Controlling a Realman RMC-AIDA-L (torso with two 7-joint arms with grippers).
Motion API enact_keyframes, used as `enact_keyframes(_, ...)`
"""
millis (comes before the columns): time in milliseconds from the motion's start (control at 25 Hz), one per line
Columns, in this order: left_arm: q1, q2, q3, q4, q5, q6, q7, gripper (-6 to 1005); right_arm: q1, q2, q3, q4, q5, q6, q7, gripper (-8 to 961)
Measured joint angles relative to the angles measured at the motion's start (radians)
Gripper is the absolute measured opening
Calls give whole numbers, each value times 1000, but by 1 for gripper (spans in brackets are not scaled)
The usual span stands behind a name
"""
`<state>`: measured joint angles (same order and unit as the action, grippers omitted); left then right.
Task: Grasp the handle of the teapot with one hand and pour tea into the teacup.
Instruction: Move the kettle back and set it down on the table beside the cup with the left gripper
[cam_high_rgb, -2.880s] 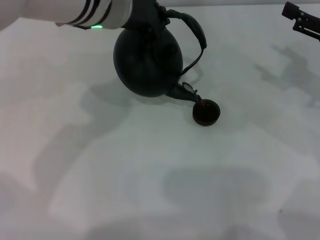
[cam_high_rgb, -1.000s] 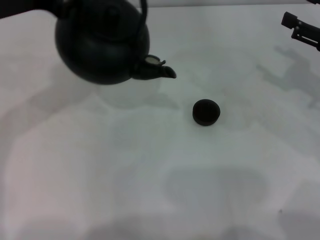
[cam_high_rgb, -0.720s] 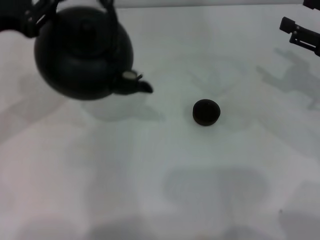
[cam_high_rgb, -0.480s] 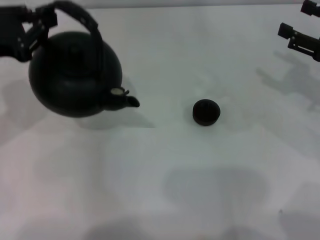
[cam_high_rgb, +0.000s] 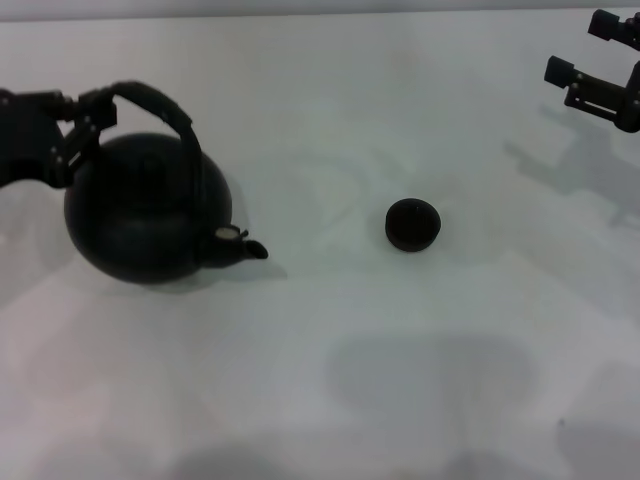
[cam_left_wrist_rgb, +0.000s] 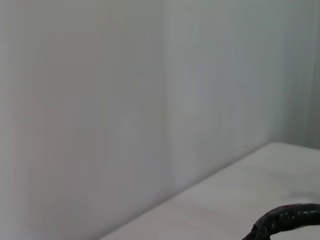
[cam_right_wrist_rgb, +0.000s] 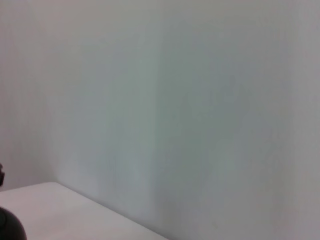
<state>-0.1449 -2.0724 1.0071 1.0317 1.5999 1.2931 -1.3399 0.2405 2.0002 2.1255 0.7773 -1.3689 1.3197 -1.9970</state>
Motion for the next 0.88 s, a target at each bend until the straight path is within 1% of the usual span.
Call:
enact_keyframes(320,12,-2,-14,-56,-11,-17,80,122,0,0,0,2,1,9,9,825)
enact_keyframes(360,13,-3,-32,-78,-14,-20,107,121,0,0,0,2,1,10,10,825)
enact_keyframes(560,4,-3,-61,-124,-17,-21,149,121,-1,0,1,7,-2,12,22,825)
enact_keyframes(880,-3,-4,-62,-183,-29,-28,252,120,1,-1,1,14,-15,18,44,825)
